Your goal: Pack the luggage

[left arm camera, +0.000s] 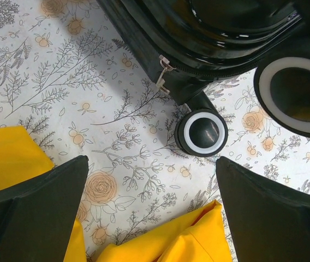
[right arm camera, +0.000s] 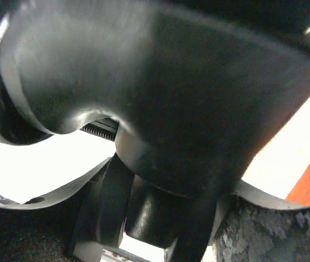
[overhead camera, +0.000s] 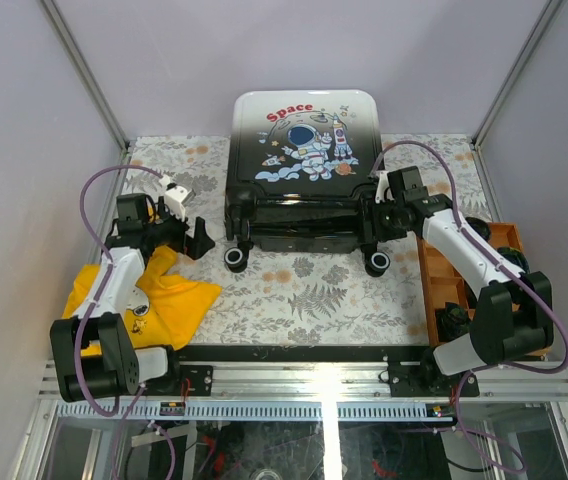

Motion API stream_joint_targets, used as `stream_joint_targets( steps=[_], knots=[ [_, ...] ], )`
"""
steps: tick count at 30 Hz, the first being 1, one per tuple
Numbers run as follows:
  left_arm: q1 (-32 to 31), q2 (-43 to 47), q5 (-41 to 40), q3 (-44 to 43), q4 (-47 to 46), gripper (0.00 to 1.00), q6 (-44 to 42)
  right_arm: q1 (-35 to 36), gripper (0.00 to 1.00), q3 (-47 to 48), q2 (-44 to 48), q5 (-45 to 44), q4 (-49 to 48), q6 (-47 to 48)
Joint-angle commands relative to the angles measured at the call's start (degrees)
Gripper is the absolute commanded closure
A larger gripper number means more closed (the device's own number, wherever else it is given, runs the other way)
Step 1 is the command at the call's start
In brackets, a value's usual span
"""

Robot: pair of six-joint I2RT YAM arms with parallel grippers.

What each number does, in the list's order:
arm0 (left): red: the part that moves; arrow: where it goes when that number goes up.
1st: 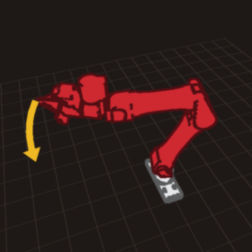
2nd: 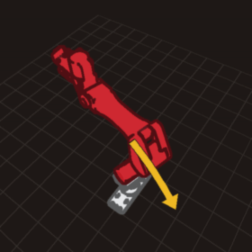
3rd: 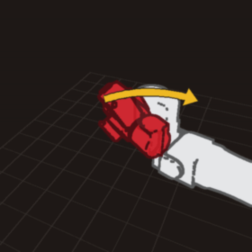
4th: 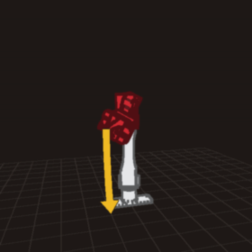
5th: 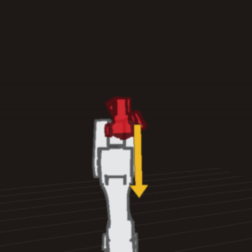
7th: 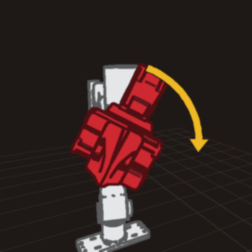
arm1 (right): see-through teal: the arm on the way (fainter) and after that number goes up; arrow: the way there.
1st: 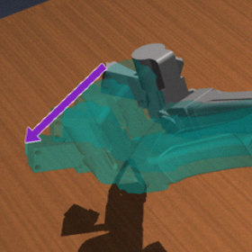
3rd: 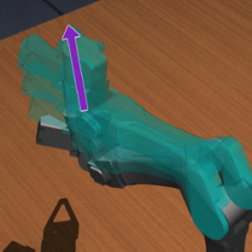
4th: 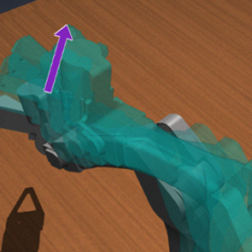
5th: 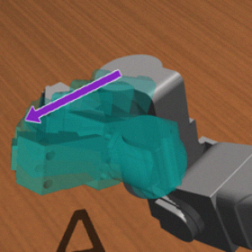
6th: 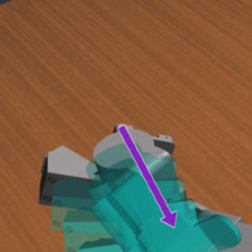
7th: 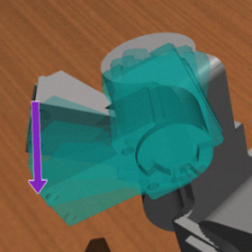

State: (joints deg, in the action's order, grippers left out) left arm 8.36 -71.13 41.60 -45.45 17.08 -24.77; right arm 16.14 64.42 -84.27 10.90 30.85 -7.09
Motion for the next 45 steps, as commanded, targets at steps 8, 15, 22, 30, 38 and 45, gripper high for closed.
stream_joint_targets(
  steps=[8,15,22,30,38,45],
  knots=[
    [0.3,-4.6,6.9,0.9,-7.4,0.05,-4.5,0.3,0.78,5.4,6.9,-1.5,2.2,3.0],
    [-1.3,-8.5,10.6,1.1,-14.1,0.07,-7.2,0.3,1.0,5.0,9.6,-2.9,4.6,6.8],
    [-1.8,-13.5,13.5,-0.5,-19.3,0.08,-9.2,0.3,1.0,-0.1,7.3,1.0,-0.2,5.7],
    [-4.1,-16.5,13.5,-2.1,-19.7,0.15,-13.2,0.3,1.0,-2.1,7.3,2.8,1.0,6.8],
    [-5.6,-20.3,13.3,-5.3,-19.8,0.25,-15.1,0.3,1.0,-2.8,7.4,4.5,1.0,6.3],
    [-7.9,-18.1,5.6,-1.9,-27.1,0.58,-14.9,0.3,1.0,-1.9,6.6,4.2,1.4,6.8]
  ],
)
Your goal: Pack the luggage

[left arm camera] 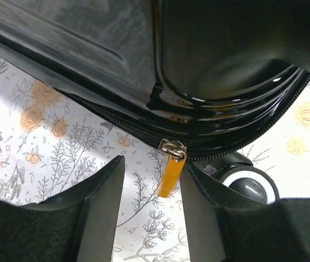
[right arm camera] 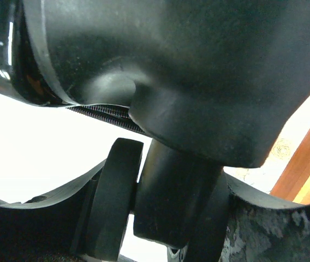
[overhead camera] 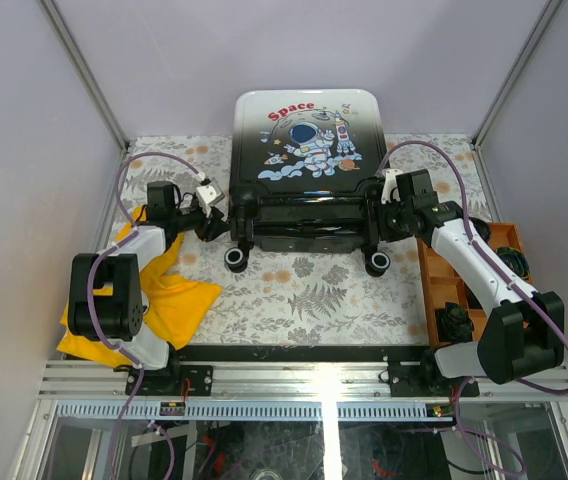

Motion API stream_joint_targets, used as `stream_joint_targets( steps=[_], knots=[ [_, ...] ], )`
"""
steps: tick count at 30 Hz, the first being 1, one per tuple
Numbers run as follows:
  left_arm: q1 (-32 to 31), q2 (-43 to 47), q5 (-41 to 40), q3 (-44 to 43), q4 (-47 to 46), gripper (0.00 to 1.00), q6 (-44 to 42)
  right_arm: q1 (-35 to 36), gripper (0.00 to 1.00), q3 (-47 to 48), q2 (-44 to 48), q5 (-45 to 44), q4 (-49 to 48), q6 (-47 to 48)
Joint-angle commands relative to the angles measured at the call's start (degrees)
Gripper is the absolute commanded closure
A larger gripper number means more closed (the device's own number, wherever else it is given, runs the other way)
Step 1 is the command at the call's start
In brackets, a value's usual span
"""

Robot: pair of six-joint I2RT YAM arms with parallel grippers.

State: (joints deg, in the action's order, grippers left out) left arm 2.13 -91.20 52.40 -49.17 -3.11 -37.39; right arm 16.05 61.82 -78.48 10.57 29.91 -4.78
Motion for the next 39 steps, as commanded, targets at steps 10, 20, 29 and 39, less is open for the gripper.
stream_joint_targets(
  steps=[10,20,29,39],
  knots=[
    [-1.3,5.0,-1.2,3.1,2.0,0.68,-8.8,0.4,1.0,0.8,0.4,4.6,2.3,4.7],
    [-1.3,9.9,-5.7,11.3,-10.3,0.31,-1.0,0.4,1.0,0.1,0.3,4.6,2.2,4.8],
    [-5.8,13.3,-17.1,20.8,-31.1,0.38,2.1,0.4,1.0,-1.0,-0.4,4.5,2.3,5.4],
    [-8.8,9.5,-20.5,21.2,-41.6,0.62,3.1,0.4,1.0,-0.5,-1.9,3.9,2.9,6.0]
  ],
)
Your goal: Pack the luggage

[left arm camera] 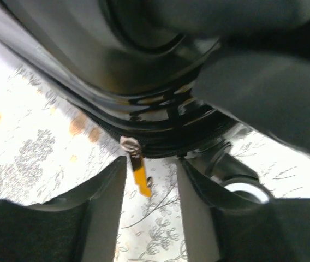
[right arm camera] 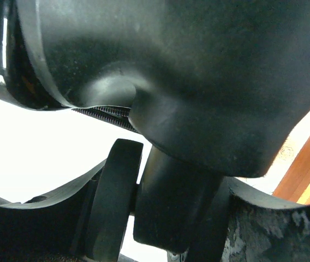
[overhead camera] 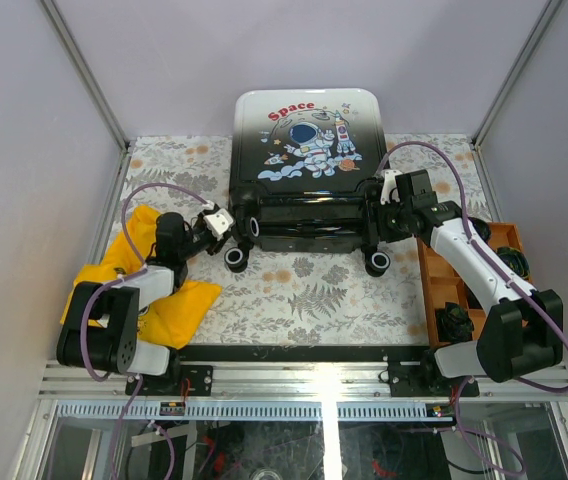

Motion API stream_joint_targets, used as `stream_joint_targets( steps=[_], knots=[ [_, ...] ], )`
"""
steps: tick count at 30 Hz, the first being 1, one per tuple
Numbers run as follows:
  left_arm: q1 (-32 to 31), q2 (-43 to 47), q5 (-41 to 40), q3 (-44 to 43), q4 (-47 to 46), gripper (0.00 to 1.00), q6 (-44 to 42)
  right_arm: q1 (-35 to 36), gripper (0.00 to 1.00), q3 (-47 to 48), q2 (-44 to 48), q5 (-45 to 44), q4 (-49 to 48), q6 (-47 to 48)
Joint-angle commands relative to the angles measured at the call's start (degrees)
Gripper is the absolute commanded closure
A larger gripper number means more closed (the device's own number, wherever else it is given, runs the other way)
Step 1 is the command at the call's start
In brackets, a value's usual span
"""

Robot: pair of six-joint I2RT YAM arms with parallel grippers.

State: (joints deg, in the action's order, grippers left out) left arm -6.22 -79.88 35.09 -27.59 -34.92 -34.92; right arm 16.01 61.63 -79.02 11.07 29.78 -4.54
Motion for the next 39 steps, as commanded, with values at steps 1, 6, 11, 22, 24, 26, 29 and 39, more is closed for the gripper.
stream_joint_targets(
  steps=[1,6,11,22,24,26,29,39],
  knots=[
    [-0.5,-1.9,-3.2,-0.6,-9.8,0.66,0.7,0.4,1.0,-0.2,-1.3,3.3,3.2,5.9],
    [-0.1,-1.0,-2.7,-0.4,-7.6,0.85,-0.1,0.4,1.0,0.4,-1.4,3.4,3.3,6.0],
    [1.1,1.6,3.4,-0.3,-1.2,0.99,1.4,0.4,1.0,1.2,-1.2,3.6,3.4,6.5],
    [1.6,4.4,15.4,-2.4,15.7,1.0,3.7,0.4,1.0,1.7,-1.3,6.2,2.4,4.8],
    [0.5,5.5,15.2,-0.7,15.4,1.0,4.7,0.4,1.0,1.7,-1.4,6.6,2.0,4.2],
    [-1.8,7.5,13.5,1.2,14.4,1.0,4.7,0.4,1.0,1.5,-1.4,7.1,1.5,3.8],
    [-3.9,11.6,11.7,4.1,12.5,1.0,4.1,0.4,1.0,1.4,-1.3,7.9,1.4,3.7],
    [-7.9,17.8,8.6,5.8,12.6,1.0,8.2,0.6,1.0,-0.6,2.7,14.3,0.3,1.8]
  ],
)
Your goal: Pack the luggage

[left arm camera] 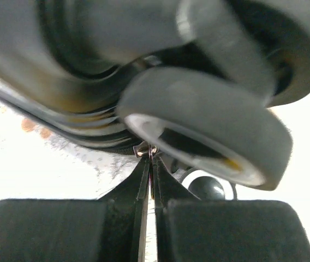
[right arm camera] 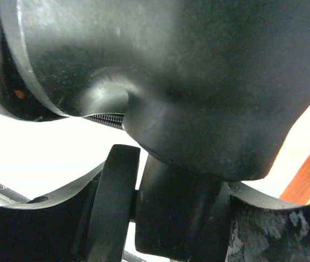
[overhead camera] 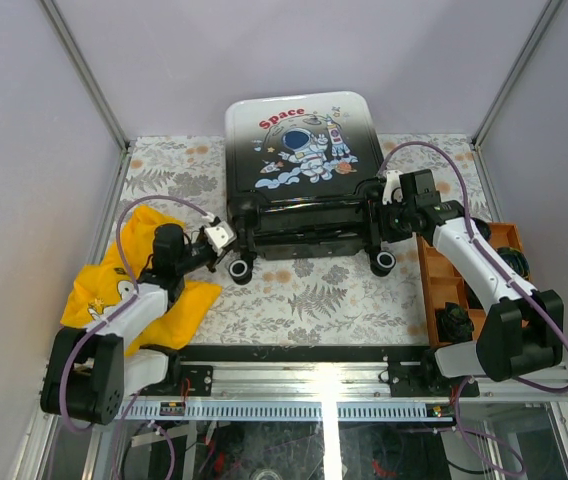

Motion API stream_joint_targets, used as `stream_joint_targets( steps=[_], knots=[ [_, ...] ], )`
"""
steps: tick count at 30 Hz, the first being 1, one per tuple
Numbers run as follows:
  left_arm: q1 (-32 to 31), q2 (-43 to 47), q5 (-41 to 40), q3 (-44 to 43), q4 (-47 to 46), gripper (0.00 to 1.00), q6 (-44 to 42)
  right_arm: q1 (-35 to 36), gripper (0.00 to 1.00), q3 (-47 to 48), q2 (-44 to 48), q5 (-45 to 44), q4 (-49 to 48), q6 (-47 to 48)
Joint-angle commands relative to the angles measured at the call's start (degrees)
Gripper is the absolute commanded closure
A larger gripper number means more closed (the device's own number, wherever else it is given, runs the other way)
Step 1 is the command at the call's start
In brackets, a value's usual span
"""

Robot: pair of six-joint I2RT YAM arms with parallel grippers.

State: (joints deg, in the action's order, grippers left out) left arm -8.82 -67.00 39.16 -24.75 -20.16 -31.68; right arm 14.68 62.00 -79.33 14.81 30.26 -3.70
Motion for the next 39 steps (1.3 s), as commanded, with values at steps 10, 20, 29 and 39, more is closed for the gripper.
stream_joint_targets(
  steps=[10,20,29,39],
  knots=[
    [-14.1,-5.1,-16.2,-3.4,-13.5,1.0,30.7,2.1,1.0,-4.2,1.7,13.3,-5.3,-2.8],
    [-6.0,-10.7,-14.3,-14.1,-11.2,1.0,20.8,5.0,1.0,0.3,-1.2,15.4,-10.9,-10.0],
    [-27.1,-4.7,-29.9,-3.3,-14.0,1.0,19.3,5.0,1.0,1.6,-2.2,16.4,-14.5,-16.2],
    [-42.3,-18.8,-41.4,-14.2,-18.6,1.0,28.0,5.7,1.0,0.5,-1.6,16.6,-15.0,-15.5]
  ],
)
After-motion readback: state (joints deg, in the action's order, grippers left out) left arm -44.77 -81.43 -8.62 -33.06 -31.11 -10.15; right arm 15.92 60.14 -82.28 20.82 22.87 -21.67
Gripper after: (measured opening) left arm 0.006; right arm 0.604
